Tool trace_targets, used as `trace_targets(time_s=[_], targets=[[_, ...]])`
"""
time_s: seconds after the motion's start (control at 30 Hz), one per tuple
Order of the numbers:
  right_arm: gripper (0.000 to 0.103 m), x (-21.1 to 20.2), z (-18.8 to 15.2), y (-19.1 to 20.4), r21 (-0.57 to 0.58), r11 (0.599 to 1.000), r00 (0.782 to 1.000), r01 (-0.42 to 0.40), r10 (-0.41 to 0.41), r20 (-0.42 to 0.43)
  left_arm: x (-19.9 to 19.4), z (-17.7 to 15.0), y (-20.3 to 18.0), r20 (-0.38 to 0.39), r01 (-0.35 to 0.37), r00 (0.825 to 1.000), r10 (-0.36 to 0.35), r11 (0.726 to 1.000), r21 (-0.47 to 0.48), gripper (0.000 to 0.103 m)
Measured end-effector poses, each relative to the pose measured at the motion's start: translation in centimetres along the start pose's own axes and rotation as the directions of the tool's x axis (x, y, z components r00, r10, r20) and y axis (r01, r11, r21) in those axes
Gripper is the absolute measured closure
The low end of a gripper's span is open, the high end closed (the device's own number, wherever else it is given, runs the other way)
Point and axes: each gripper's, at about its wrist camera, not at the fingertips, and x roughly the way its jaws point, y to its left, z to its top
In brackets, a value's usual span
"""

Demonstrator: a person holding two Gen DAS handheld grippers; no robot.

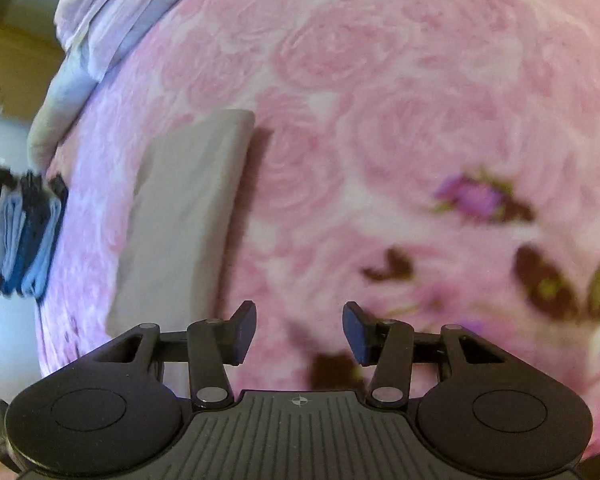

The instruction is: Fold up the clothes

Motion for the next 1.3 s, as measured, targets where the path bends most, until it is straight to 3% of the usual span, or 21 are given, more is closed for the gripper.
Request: trace_targets(time_s=[0.07, 0.2, 0.3, 0.4, 0.5, 0.63, 0.73, 0.8, 0.83, 0.87, 0.9, 0.93, 1.0, 1.1, 1.17, 1.23, 1.3], targets=[[0.058, 0.3, 1.3, -0.3, -0.041, 0.999, 0.999, -0.017, 0.015, -0.045, -0.1, -1.8, -0.3, 0.038, 0.003, 0.999, -0.001, 0.998, -0.06, 0.075], [0.058, 0.8, 4.9, -0.2, -0.157, 0.978, 0.985, -0.141, 0.123, -0.118, -0.8, -7.2, -1.7, 0.164, 0.032, 0.986, 0.006, 0.974, -0.225, 0.074], [0.058, 0.6, 7.8, -0.7, -0.257, 0.948, 0.973, -0.187, 0.144, -0.179, -0.8, -11.6, -3.2, 0.271, 0.083, 0.963, 0.006, 0.945, -0.316, 0.068], [0.058, 0.9, 10.3, -0.8, -0.296, 0.934, 0.968, -0.199, 0.14, -0.207, 0.5, -13.9, -5.0, 0.297, 0.12, 0.955, -0.006, 0.922, -0.367, 0.067], [0.057, 2.4, 12.4, -0.5, -0.244, 0.938, 0.955, -0.246, 0.191, -0.227, 1.6, -15.0, -6.0, 0.38, 0.164, 0.925, 0.008, 0.894, -0.418, 0.054], [0.053, 5.9, 14.6, -0.6, -0.1, 0.953, 0.93, -0.287, 0.252, -0.268, 3.4, -15.8, -5.7, 0.475, 0.223, 0.878, 0.058, 0.828, -0.514, 0.041], [0.053, 8.3, 15.9, -0.4, -0.033, 0.953, 0.918, -0.302, 0.282, -0.279, 4.7, -16.2, -5.3, 0.512, 0.247, 0.853, 0.095, 0.792, -0.558, 0.042], [0.053, 9.2, 16.5, -0.2, -0.009, 0.946, 0.907, -0.324, 0.308, -0.286, 5.1, -16.3, -4.9, 0.535, 0.252, 0.836, 0.125, 0.778, -0.575, 0.052], [0.053, 9.4, 16.9, -0.2, -0.007, 0.94, 0.902, -0.34, 0.324, -0.285, 5.2, -16.2, -4.8, 0.549, 0.254, 0.825, 0.137, 0.777, -0.576, 0.066], [0.059, 9.7, 17.1, 0.1, -0.018, 0.936, 0.899, -0.351, 0.332, -0.284, 5.1, -16.1, -4.8, 0.555, 0.246, 0.818, 0.151, 0.78, -0.575, 0.087], [0.072, 9.9, 17.3, 0.5, -0.042, 0.935, 0.901, -0.351, 0.326, -0.285, 5.1, -16.0, -4.7, 0.555, 0.235, 0.816, 0.163, 0.784, -0.575, 0.096], [0.098, 10.0, 17.4, 0.9, -0.077, 0.932, 0.901, -0.355, 0.319, -0.293, 5.0, -15.9, -4.5, 0.555, 0.232, 0.815, 0.167, 0.783, -0.577, 0.099], [0.098, 10.0, 17.1, 1.8, -0.154, 0.929, 0.91, -0.336, 0.279, -0.305, 4.6, -15.9, -4.4, 0.557, 0.224, 0.812, 0.172, 0.79, -0.57, 0.099], [0.098, 9.2, 16.1, 2.1, -0.198, 0.927, 0.92, -0.318, 0.252, -0.299, 3.7, -15.6, -4.9, 0.561, 0.145, 0.803, 0.202, 0.847, -0.512, 0.099], [0.098, 8.4, 14.6, 1.5, -0.191, 0.933, 0.921, -0.304, 0.236, -0.309, 3.0, -15.7, -4.7, 0.551, 0.094, 0.802, 0.231, 0.862, -0.497, 0.099], [0.097, 7.9, 13.1, 1.2, -0.219, 0.933, 0.928, -0.285, 0.211, -0.307, 3.0, -15.5, -4.2, 0.507, 0.02, 0.818, 0.271, 0.867, -0.497, 0.097], [0.089, 7.5, 12.5, 1.2, -0.26, 0.931, 0.941, -0.258, 0.181, -0.286, 2.6, -15.6, -4.0, 0.482, -0.025, 0.825, 0.294, 0.872, -0.489, 0.091]])
